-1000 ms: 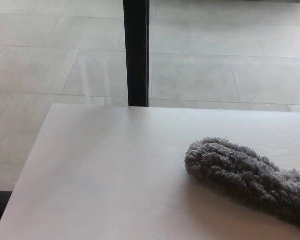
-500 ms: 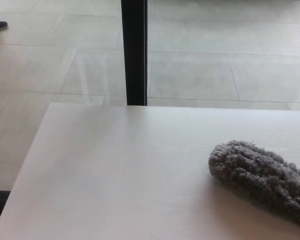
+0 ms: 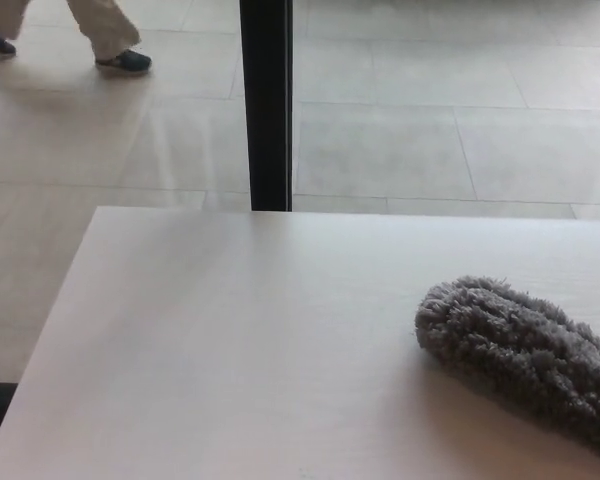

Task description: The robot uses its right hand to pick up the duster kept in the middle of the desk and use it to wipe the desk by swiping its surface twice

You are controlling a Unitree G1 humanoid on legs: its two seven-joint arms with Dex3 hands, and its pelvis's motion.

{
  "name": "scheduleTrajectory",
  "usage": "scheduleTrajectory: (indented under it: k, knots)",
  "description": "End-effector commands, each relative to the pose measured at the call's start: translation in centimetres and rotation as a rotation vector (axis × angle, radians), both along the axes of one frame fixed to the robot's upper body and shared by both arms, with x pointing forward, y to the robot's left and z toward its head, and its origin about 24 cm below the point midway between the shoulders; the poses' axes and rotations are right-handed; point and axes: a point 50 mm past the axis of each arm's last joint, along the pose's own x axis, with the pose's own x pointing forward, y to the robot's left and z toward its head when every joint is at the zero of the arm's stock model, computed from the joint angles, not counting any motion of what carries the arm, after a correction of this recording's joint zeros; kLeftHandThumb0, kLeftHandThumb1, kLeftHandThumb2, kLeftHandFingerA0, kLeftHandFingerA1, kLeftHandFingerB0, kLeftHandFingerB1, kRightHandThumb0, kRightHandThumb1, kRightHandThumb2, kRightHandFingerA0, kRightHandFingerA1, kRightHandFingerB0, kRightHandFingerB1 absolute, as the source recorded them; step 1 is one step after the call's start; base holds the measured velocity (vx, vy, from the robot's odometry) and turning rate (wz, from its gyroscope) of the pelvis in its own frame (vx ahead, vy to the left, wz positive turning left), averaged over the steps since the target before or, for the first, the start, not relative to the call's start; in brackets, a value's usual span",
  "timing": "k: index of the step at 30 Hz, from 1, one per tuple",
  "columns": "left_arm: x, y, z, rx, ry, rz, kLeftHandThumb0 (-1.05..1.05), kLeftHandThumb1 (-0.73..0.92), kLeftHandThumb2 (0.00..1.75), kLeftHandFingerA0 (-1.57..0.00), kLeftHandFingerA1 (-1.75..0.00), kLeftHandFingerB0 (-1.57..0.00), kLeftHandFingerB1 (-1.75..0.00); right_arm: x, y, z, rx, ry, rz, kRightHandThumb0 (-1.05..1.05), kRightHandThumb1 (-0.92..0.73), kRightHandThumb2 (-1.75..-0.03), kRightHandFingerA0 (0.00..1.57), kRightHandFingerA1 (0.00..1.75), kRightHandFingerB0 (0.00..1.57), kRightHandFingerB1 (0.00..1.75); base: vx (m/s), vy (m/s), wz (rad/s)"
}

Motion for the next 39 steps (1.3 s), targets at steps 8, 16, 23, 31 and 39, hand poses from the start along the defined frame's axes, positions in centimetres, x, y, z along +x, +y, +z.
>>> scheduleTrajectory:
  k: [8, 16, 23, 31, 39]
  knots:
    - [-0.2, 0.7, 0.6, 0.046, 0.008, 0.000, -0.46, 0.73, 0.62, -0.67, -0.59, -0.57, -0.51, 5.1, 1.9, 4.5, 0.258, -0.157, 0.438, -0.77, -0.55, -0.88, 0.70, 1.12, 0.08, 0.41, 0.00, 0.000, 0.00]
    - [-0.4, 0.5, 0.5, 0.028, -0.015, 0.011, -0.46, 0.73, 0.61, -0.63, -0.58, -0.50, -0.48, 3.1, -2.0, 15.4, 0.006, -0.204, 0.546, -0.82, -0.61, -1.03, 0.02, 0.45, 0.02, 0.21, 0.00, 0.000, 0.00]
    - [-0.7, 0.2, 0.2, 0.024, -0.012, -0.007, -0.47, 0.77, 0.63, -0.62, -0.58, -0.51, -0.49, -2.1, -5.8, 18.7, -0.108, -0.229, 0.431, -0.87, -0.63, -1.06, 0.00, 0.51, 0.03, 0.27, 0.00, 0.000, 0.00]
    - [-1.3, 0.0, 0.0, 0.021, 0.011, -0.002, -0.47, 0.77, 0.62, -0.64, -0.59, -0.52, -0.50, -13.8, -11.7, 15.1, -0.037, -0.407, -0.077, -0.79, -0.60, -1.08, 0.66, 1.12, 0.00, 0.51, 0.00, 0.000, 0.00]
    - [-1.6, -0.1, -0.3, -0.004, 0.011, 0.056, -0.44, 0.73, 0.61, -0.61, -0.58, -0.50, -0.48, -20.3, -10.5, 6.7, 0.204, -0.760, -0.380, -0.77, -0.77, -0.69, 0.75, 1.56, 0.04, 0.62, 0.00, 0.000, 0.00]
